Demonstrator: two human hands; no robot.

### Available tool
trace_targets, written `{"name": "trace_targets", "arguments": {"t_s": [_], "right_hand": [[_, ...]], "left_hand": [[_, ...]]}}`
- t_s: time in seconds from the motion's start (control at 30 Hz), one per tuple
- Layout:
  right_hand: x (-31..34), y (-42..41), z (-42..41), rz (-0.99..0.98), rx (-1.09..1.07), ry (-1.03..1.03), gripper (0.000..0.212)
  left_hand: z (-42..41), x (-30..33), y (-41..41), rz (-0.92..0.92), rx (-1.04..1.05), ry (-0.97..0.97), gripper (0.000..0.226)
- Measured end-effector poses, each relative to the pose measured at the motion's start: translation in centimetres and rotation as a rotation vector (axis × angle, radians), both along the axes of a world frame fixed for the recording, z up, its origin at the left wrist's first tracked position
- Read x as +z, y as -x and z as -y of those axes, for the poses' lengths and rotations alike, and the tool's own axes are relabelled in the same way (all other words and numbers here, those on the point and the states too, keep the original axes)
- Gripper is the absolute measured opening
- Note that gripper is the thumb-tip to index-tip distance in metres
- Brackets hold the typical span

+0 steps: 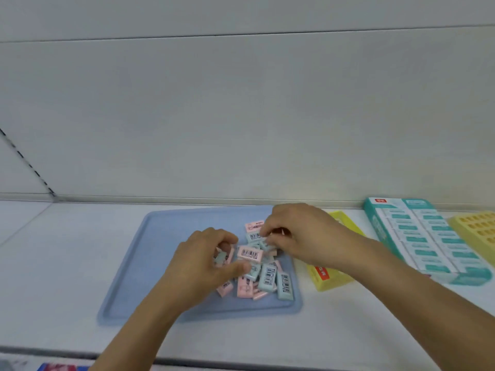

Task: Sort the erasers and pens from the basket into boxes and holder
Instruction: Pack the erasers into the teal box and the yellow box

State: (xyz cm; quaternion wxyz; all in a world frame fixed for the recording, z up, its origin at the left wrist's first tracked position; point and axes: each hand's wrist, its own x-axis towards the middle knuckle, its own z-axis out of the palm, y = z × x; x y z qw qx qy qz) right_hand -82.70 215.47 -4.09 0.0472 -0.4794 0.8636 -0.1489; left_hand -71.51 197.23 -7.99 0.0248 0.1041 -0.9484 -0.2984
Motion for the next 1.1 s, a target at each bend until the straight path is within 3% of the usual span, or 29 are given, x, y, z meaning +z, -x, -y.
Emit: {"name": "trace_targets", "arguments": {"t_s": [0.13, 0.27, 0.4, 0.5, 0.57, 0.67, 0.73, 0.83, 0.9, 1.1], "right_hand": [[-0.6, -0.1, 4.0, 0.019, 0.096, -0.231, 0.033], [-0.6, 0.0, 5.2, 0.029, 0.097, -0.218, 0.019], [-0.8, 0.3, 4.0, 0.052, -0.003, 0.004, 0.011], [-0.7, 0.2, 1.6, 0.314, -0.114, 0.394, 0.015], [-0.6, -0.1, -0.1, 0.388, -0.137, 0.596, 0.020], [-0.6, -0.7, -2.0, 0.301, -0.152, 0.744, 0.023], [-0.6, -0.9, -2.8, 0.236, -0.143, 0.774, 0.025], [-0.6, -1.1, -3.6, 0.028, -0.019, 0.781, 0.023], [-0.6, -1.0, -4.1, -0.067, 0.032, 0.765, 0.021], [0.0, -1.1, -6.4, 0.167, -0.096, 0.646, 0.032]], "left_hand": [[-0.3, 0.0, 0.3, -0.002, 0.040, 0.006, 0.056], [-0.3, 0.6, 0.6, 0.043, 0.057, -0.034, 0.052], [-0.4, 0.6, 0.7, 0.075, 0.099, -0.240, 0.043], [0.0, 0.8, 0.7, -0.019, 0.173, -0.388, 0.013], [-0.1, 1.5, 0.9, -0.093, 0.238, -0.656, 0.009], [-1.5, 2.7, 1.6, -0.065, 0.306, -1.293, 0.015], [-2.9, 3.1, 2.0, 0.016, 0.324, -1.500, 0.015], [-4.8, 3.2, 2.8, 0.125, 0.256, -1.478, 0.031], [-5.5, 3.3, 3.1, 0.120, 0.225, -1.371, 0.029], [-7.2, 3.2, 3.3, -0.095, 0.206, -1.143, 0.023]]}}
